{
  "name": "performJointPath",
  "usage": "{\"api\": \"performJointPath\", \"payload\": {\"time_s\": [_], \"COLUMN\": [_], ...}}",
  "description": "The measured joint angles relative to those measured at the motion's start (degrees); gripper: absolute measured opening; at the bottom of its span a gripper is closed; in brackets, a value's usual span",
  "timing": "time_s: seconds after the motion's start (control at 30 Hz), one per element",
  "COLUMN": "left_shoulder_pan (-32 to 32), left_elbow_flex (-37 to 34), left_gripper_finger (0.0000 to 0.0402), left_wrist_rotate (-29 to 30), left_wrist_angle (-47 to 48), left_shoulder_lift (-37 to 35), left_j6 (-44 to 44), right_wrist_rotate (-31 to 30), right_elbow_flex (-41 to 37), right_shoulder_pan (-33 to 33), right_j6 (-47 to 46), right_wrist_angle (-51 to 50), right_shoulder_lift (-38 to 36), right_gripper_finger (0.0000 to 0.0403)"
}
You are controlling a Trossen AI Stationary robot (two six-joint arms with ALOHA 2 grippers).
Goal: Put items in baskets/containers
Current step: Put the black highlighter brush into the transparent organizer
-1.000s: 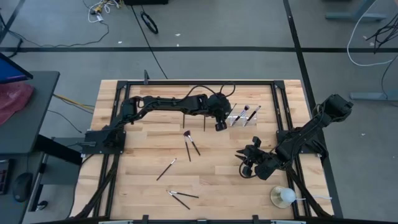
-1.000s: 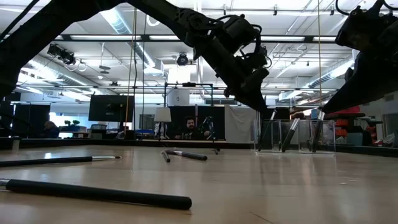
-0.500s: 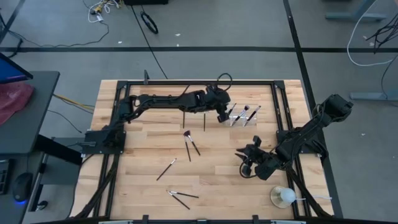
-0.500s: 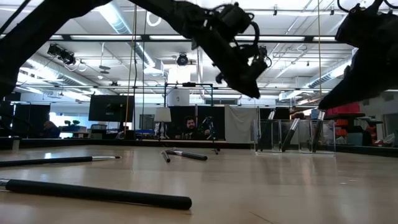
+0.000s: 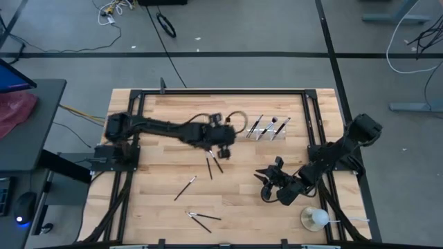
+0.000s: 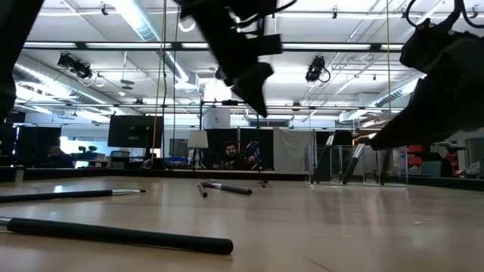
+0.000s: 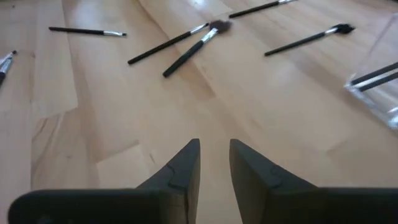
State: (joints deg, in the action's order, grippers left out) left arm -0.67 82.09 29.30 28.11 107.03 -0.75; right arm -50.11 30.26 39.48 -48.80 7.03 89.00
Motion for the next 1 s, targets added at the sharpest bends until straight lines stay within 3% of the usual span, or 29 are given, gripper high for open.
{"api": "performJointPath", "payload": {"time_s": [0.27,0.47,0.63,0.8,1.0], "left_shoulder_pan": [-7.1,-15.3,-21.5,-26.2,-28.1], "left_elbow_flex": [-29.5,-45.2,-53.2,-57.6,-59.3], "left_gripper_finger": [0.0068,0.0068,0.0069,0.0069,0.0069], "left_wrist_rotate": [1.3,10.1,19.2,27.5,26.5], "left_wrist_angle": [-25.5,-46.6,-60.1,-64.5,-64.3], "left_shoulder_lift": [-11.4,-14.5,-14.5,-14.5,-14.5], "left_j6": [15.1,22.6,25.6,28.7,31.8], "right_wrist_rotate": [0.3,1.8,10.9,17.9,20.5], "right_elbow_flex": [0.0,0.0,3.7,11.9,21.8], "right_shoulder_pan": [-1.1,-4.8,-11.7,-17.5,-22.0], "right_j6": [3.2,15.5,18.2,21.1,24.4], "right_wrist_angle": [13.6,27.8,27.5,18.8,12.9], "right_shoulder_lift": [7.0,7.7,8.0,12.3,20.5], "right_gripper_finger": [0.0087,0.0087,0.0090,0.0127,0.0189]}}
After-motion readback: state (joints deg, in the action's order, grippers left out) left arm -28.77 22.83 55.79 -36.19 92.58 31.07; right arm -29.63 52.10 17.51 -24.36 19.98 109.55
